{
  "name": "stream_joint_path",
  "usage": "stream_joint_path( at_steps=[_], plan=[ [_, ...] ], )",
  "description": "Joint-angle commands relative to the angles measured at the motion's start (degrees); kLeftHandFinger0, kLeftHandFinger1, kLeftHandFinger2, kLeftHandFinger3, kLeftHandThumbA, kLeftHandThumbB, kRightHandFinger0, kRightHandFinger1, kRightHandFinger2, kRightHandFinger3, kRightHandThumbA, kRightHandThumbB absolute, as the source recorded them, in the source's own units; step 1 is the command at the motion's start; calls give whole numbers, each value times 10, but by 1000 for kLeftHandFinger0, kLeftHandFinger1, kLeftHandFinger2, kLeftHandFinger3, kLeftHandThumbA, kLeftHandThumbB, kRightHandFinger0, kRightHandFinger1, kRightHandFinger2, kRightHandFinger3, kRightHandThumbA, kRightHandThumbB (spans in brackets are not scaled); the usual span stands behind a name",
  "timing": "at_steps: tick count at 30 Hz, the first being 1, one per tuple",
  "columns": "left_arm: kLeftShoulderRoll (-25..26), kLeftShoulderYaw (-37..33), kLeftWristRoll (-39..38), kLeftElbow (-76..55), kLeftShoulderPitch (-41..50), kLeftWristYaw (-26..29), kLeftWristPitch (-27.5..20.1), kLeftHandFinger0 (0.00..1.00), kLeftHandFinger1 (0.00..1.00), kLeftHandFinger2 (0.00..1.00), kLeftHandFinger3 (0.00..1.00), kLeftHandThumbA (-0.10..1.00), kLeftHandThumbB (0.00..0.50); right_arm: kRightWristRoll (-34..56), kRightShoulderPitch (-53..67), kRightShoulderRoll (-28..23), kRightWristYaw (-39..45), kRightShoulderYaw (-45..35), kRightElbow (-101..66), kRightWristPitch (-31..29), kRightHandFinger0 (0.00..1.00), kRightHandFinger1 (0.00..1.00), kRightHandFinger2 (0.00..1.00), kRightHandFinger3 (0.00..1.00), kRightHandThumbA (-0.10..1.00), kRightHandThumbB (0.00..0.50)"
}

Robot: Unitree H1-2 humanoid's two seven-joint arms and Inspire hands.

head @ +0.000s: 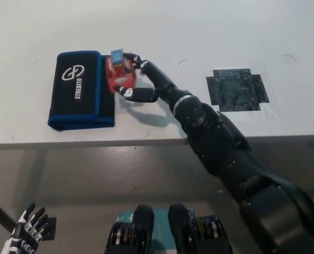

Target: Use the right hand to move the tape on the right hand side to the notebook on the left hand side

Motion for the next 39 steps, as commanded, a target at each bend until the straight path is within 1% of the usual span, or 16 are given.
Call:
stream_joint_path(
  at_steps=[1,8,10,18,19,20,22,24,25,27,28,29,30,32,35,39],
  plan=[
    [13,-2,-7,-20,1,-9,3,1000,1000,1000,1000,884,254,-8,-31,7,-24,10,-1,-23,1000,1000,1000,1000,700,246],
    [13,-1,-8,-22,2,-7,9,1000,1000,1000,1000,867,262,2,-13,2,-9,8,-3,-29,1000,1000,1000,1000,668,216],
    [14,1,-8,-25,5,-7,8,1000,1000,1000,1000,869,259,-6,-14,1,-17,14,-5,-18,1000,1000,1000,1000,699,214],
    [19,1,-7,-24,3,-9,5,1000,1000,1000,1000,887,251,-3,-11,-7,-18,14,-4,-27,1000,1000,1000,1000,689,237],
    [19,0,-7,-23,3,-10,4,1000,1000,1000,1000,891,239,-4,-10,-8,-15,16,-6,-23,1000,1000,1000,1000,750,309],
    [18,0,-6,-22,2,-10,2,1000,1000,1000,1000,893,235,-8,-11,-9,-9,20,-8,-16,1000,1000,1000,1000,848,345],
    [18,-1,-5,-25,1,-9,5,1000,1000,1000,1000,895,236,-15,-12,-12,-7,29,-11,-8,1000,1000,1000,1000,890,392],
    [18,-2,-4,-25,-1,-8,7,1000,1000,1000,1000,900,241,-16,-12,-14,-7,32,-12,-11,1000,1000,1000,1000,882,408],
    [20,-1,-6,-29,2,-9,9,1000,1000,1000,1000,900,243,-13,-7,-13,-6,32,-14,-16,1000,1000,1000,1000,842,434],
    [22,1,-5,-31,2,-8,8,1000,1000,1000,1000,900,246,-18,-3,-15,-2,40,-22,-16,1000,1000,1000,1000,807,435],
    [22,1,-3,-30,0,-7,8,1000,1000,1000,1000,901,247,-38,3,-19,-2,58,-31,-11,1000,1000,1000,1000,862,446],
    [23,1,-3,-29,-1,-8,7,1000,1000,1000,1000,901,247,-43,7,-21,1,66,-37,-4,1000,1000,1000,1000,862,449],
    [25,1,-7,-34,-1,-8,15,1000,1000,1000,1000,894,249,-46,19,-22,2,73,-39,3,1000,1000,1000,1000,902,489],
    [26,0,-8,-37,-5,-8,17,1000,1000,1000,1000,894,244,-43,23,-25,6,77,-38,7,1000,1000,1000,1000,914,500],
    [27,0,-8,-35,-7,-10,11,1000,1000,1000,1000,902,220,-40,36,-29,19,82,-35,8,1000,1000,1000,1000,921,495],
    [28,0,-8,-36,-10,-9,14,1000,1000,1000,1000,907,221,-40,42,-33,19,86,-25,6,1000,1000,1000,1000,933,499]
  ],
)
